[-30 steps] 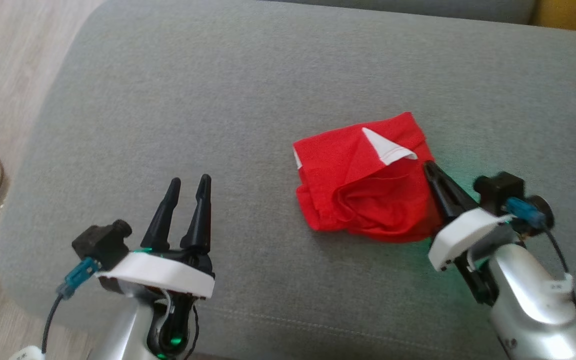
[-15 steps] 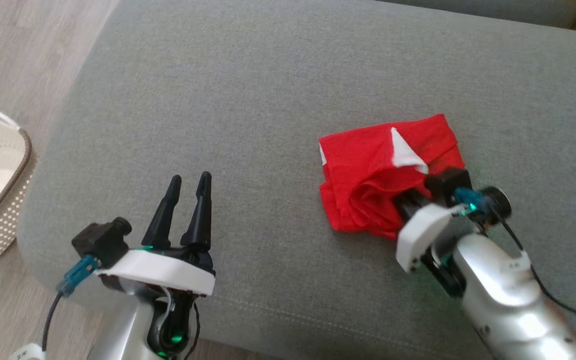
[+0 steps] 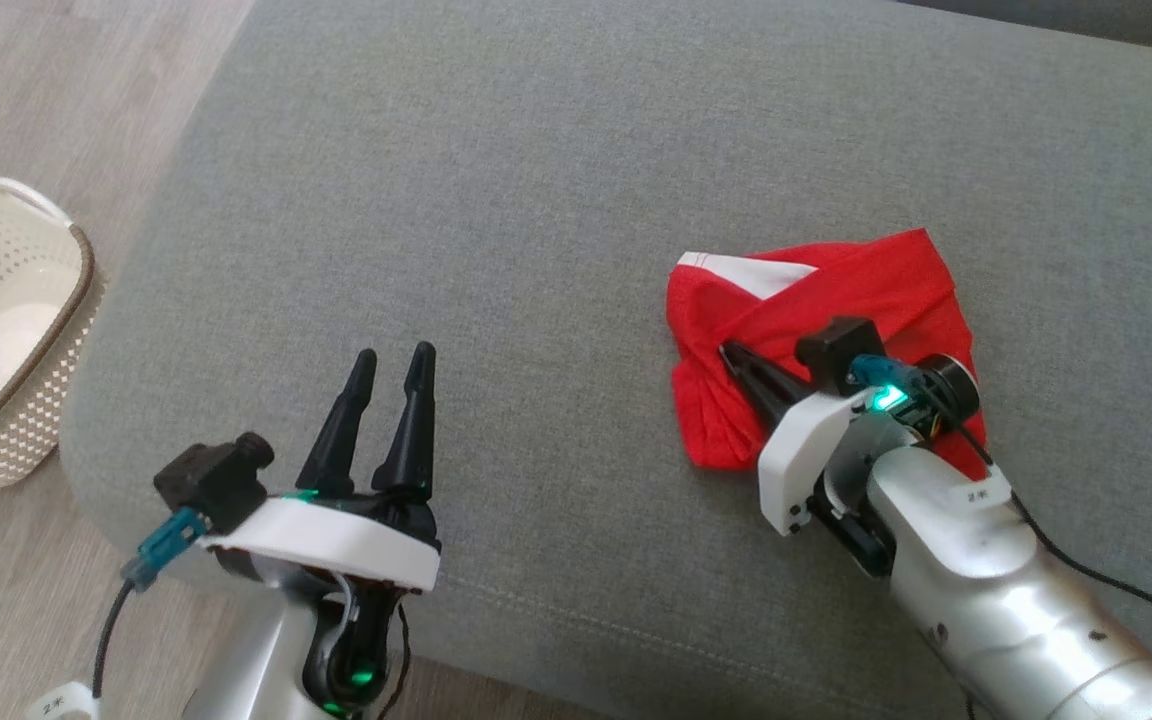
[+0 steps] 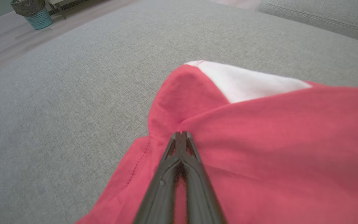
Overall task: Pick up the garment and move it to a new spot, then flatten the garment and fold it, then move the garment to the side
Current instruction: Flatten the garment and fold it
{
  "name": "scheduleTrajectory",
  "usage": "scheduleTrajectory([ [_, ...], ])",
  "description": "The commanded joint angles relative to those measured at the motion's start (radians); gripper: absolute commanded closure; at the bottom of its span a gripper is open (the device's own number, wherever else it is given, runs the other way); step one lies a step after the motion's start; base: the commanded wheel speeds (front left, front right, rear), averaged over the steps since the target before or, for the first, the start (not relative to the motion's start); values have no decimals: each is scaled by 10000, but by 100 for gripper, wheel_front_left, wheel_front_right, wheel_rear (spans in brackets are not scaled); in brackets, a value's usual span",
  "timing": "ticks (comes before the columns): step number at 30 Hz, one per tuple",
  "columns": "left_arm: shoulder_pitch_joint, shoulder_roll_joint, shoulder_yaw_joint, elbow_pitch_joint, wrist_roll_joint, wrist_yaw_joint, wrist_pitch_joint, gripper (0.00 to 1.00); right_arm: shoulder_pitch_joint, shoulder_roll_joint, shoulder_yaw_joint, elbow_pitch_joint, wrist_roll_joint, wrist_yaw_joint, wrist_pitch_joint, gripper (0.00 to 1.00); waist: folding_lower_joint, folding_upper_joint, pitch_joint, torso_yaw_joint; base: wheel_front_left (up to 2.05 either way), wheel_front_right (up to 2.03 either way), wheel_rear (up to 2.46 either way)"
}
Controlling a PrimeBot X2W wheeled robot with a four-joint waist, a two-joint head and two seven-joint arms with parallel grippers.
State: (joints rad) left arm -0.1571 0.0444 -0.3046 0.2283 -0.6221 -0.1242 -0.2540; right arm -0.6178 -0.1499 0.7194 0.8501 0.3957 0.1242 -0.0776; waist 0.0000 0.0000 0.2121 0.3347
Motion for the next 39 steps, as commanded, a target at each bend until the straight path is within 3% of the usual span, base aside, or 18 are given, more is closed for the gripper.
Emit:
scheduleTrajectory([
  [1,-468,58,301,-374,-71,-19,-78,0,-404,175,180,-68,154,65,-23,100,0,0,40,4,0,0,0],
  [10,-436,58,441,-322,2,-1,-78,0,-897,189,284,377,685,65,-957,100,0,0,-170,-419,0,0,0],
  [18,-397,58,584,-343,236,-22,-78,0,-773,-343,-591,-403,955,65,-1718,100,0,0,-695,-1301,0,0,0],
  [22,-386,58,596,-380,326,-32,-78,0,-267,-842,-1484,-1212,741,65,-1814,100,0,0,-867,-1728,0,0,0],
  [28,-306,58,656,-379,463,-43,-78,0,1117,-1226,-3662,-3053,-296,65,-1838,100,0,0,-1013,-2304,0,0,0],
  [37,-23,58,833,-352,494,-53,-78,0,3534,-438,-5755,-4943,-1790,65,-1840,100,0,0,-1075,-2774,0,0,0],
  [38,13,58,833,-342,506,-54,-78,0,3671,-332,-5854,-5038,-1882,65,-1840,68,0,0,-1070,-2795,0,0,0],
  [39,38,58,837,-350,521,-56,-78,0,3771,-249,-5907,-5137,-1977,65,-1841,0,0,0,-1050,-2814,0,0,0],
])
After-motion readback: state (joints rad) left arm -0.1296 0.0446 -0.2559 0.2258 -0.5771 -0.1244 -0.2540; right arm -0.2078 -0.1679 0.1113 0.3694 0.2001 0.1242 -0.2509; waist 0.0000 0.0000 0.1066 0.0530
